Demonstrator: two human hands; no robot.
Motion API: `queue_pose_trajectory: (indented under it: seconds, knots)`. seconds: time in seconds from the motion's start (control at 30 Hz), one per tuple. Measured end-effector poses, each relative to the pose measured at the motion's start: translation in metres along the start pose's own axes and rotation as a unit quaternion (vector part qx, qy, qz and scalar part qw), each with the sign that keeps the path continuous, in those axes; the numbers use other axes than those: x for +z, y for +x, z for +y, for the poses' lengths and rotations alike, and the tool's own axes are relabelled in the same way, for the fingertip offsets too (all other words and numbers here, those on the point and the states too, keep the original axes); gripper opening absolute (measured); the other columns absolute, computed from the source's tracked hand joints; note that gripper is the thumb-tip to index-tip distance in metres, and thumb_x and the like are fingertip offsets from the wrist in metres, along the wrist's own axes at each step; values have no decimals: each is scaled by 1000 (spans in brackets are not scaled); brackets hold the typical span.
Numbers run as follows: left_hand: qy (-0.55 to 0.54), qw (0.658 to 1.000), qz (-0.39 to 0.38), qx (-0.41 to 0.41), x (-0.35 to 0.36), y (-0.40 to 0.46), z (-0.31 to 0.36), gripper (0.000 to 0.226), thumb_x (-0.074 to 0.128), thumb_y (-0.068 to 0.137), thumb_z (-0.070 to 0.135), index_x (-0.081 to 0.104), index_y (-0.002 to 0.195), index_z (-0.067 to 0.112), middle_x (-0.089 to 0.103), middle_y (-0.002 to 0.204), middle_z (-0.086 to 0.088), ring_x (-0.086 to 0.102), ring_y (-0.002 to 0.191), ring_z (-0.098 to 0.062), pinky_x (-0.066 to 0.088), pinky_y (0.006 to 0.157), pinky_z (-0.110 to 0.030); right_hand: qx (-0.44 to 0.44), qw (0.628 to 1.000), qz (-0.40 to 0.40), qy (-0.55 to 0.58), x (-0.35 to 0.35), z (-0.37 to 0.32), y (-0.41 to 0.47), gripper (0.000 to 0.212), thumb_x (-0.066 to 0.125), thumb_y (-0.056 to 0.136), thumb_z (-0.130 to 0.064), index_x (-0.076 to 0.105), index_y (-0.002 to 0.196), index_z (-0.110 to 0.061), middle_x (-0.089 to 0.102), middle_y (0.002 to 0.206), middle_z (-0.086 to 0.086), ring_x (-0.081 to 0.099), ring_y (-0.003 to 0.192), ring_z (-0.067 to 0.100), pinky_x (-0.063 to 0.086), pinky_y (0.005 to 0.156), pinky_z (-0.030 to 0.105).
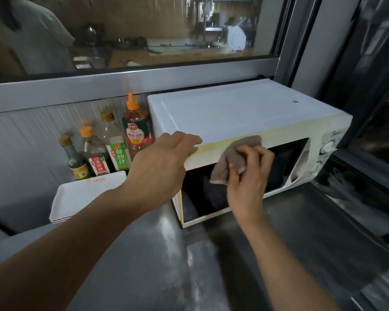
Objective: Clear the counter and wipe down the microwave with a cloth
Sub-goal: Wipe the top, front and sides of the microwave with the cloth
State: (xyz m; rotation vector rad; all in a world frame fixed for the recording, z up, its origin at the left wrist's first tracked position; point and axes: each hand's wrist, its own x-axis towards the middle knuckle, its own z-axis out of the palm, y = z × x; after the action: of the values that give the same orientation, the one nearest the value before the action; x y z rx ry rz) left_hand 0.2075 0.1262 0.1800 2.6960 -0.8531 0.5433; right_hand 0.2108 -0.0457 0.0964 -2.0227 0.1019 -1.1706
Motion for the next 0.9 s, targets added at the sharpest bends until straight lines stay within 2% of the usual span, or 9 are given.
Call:
queue_pose_trajectory:
  seconds: [0.1, 0.2, 0.3, 0.43, 0.6, 0.77, 0.9]
  knots:
    - [25, 999, 20, 9, 5, 4, 4, 34, 51, 89, 13, 59, 121, 16, 57, 122, -3, 50, 105, -26, 45, 82, -43, 88, 995, 35, -14, -22, 30, 37, 39, 47, 76, 17, 56, 110, 1, 39, 124, 18, 48, 114, 28, 33, 102, 19]
    - [20, 999, 39, 9, 13, 12, 9, 21, 55, 86, 10, 65, 105, 8, 59, 117, -8, 51, 105, -31, 45, 83, -45, 118, 991, 53, -26, -29, 36, 47, 39, 51, 77, 14, 56, 112, -1, 39, 127, 15, 46, 117, 26, 31, 102, 14]
    - [-12, 999, 39, 5, 21, 22, 22, 23, 53, 85, 4, 63, 106, 8, 59, 112, -7, 51, 100, -30, 45, 80, -43, 73, 996, 40, -15, -17, 19, 26, 38, 57, 76, 10, 58, 111, -3, 42, 124, 14, 47, 115, 27, 30, 100, 15]
    - [9, 998, 58, -14, 30, 36, 34, 25, 53, 84, 0, 66, 103, 8, 61, 101, -8, 51, 92, -31, 44, 70, -42, 8, 1000, 7, -2, -12, 16, 14, 33, 56, 79, 10, 60, 109, -4, 45, 119, 13, 50, 113, 27, 33, 97, 15]
    - [-16, 995, 94, -23, 37, 43, 32, 24, 55, 74, -9, 68, 89, 4, 60, 86, -10, 49, 78, -32, 43, 60, -41, 76, 995, 52, -46, -38, 57, 62, 37, 49, 78, 14, 58, 109, -1, 45, 123, 15, 49, 113, 29, 35, 96, 20]
    - [-35, 992, 120, -25, 43, 43, 31, 25, 46, 73, 1, 67, 85, 5, 58, 82, -7, 47, 77, -29, 43, 54, -40, 88, 989, 84, -86, -54, 92, 94, 33, 46, 79, 14, 55, 108, 2, 47, 120, 19, 49, 110, 31, 40, 97, 34]
    - [-34, 989, 145, -28, 49, 40, 29, 23, 47, 75, 1, 66, 86, 6, 57, 81, -6, 46, 76, -28, 42, 52, -40, 81, 989, 101, -76, -43, 105, 79, 40, 46, 80, 13, 50, 119, 2, 42, 129, 18, 45, 119, 28, 34, 102, 24]
